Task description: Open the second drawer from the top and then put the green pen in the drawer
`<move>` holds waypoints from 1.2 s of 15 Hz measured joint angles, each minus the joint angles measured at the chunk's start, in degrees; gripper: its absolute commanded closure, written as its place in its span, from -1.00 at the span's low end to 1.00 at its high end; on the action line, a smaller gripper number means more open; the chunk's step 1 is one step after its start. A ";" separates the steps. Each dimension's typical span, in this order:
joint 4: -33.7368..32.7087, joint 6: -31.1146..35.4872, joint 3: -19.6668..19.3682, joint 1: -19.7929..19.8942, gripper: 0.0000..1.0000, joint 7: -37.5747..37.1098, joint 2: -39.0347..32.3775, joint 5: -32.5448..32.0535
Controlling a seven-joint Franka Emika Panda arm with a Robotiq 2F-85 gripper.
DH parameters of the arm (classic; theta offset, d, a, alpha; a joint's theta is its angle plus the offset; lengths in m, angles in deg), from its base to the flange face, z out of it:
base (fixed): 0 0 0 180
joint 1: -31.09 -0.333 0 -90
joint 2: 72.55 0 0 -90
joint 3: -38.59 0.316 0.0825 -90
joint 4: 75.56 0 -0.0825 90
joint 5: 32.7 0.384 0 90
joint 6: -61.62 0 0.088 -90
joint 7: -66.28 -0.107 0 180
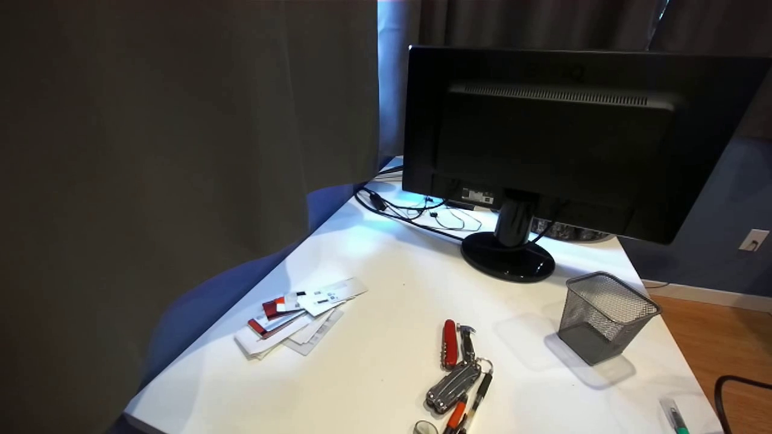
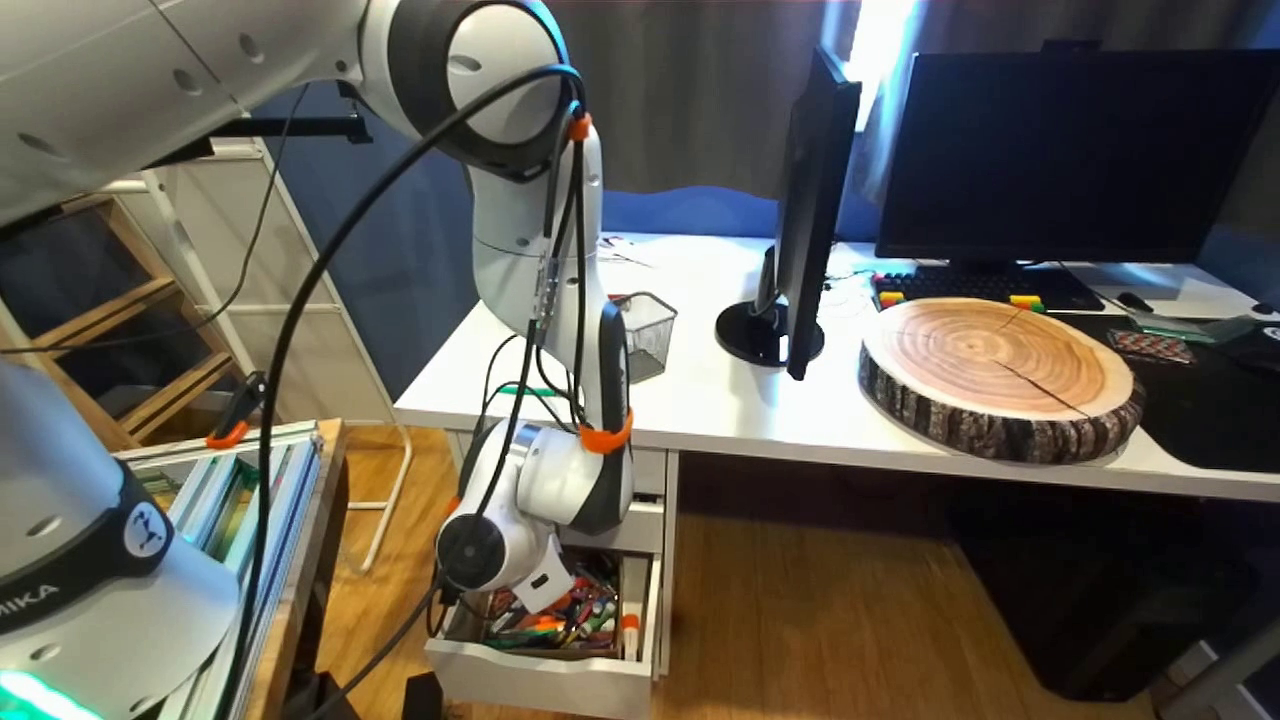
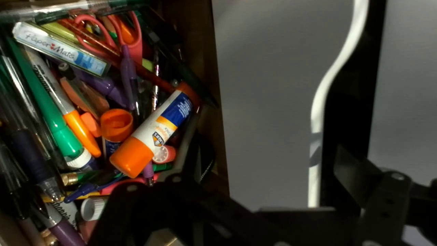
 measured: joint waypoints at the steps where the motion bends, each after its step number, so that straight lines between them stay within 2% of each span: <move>1: -0.45 0.00 0.03 0.00 -1.00 -0.13 -0.37 0.46; 11: -3.67 -0.10 0.63 -0.34 -1.00 -1.94 -3.33 0.90; 18: -3.97 2.06 -0.73 -2.82 -1.00 -1.93 -2.68 0.89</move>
